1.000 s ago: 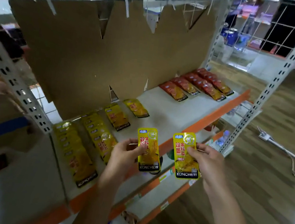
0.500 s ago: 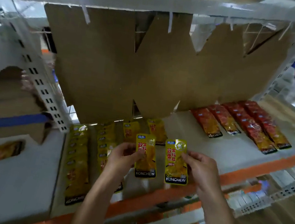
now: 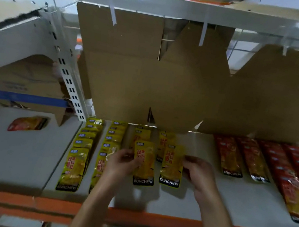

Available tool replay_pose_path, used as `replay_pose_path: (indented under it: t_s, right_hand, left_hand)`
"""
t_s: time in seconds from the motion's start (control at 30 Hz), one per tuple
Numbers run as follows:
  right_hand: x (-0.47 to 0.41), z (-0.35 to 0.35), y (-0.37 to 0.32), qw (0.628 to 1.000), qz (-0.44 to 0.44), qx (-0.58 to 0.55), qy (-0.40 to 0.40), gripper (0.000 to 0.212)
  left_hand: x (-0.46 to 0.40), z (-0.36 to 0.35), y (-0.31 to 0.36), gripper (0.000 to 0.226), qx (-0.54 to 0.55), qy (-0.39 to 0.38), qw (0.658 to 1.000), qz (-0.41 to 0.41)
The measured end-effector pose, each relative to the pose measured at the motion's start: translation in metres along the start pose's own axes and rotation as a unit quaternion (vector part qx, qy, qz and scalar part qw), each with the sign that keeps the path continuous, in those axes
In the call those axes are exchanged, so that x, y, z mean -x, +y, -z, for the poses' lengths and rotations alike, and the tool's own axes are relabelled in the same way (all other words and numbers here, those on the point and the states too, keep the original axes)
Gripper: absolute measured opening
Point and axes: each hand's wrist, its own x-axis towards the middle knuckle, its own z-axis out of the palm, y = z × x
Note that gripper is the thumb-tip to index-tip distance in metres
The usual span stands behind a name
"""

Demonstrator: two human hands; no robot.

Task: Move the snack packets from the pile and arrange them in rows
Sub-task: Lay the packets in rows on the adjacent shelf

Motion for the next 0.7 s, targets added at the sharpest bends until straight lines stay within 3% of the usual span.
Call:
replay_pose_path:
  t_s: [0.17,0.33,0.7]
  right_hand:
    - [-0.019,-0.010,-0.009,0.999,0.022,0.045,0.004,0.027]
    - [-0.038,-0.023,-0.008,0.998,0.019,0.061,0.011,0.029]
    - [-0.051,-0.032,-0.002,0.995,-0.003,0.098,0.034,0.014]
  left_hand:
    - [-0.003,0.001,0.006,0.015,0.015,0.024,1.000,-0.010]
    - [-0.009,0.004,0.010,0.012,0.032,0.040,0.999,-0.014]
    - [-0.023,0.006,0.009,0.015,-0.010,0.052,0.999,-0.003]
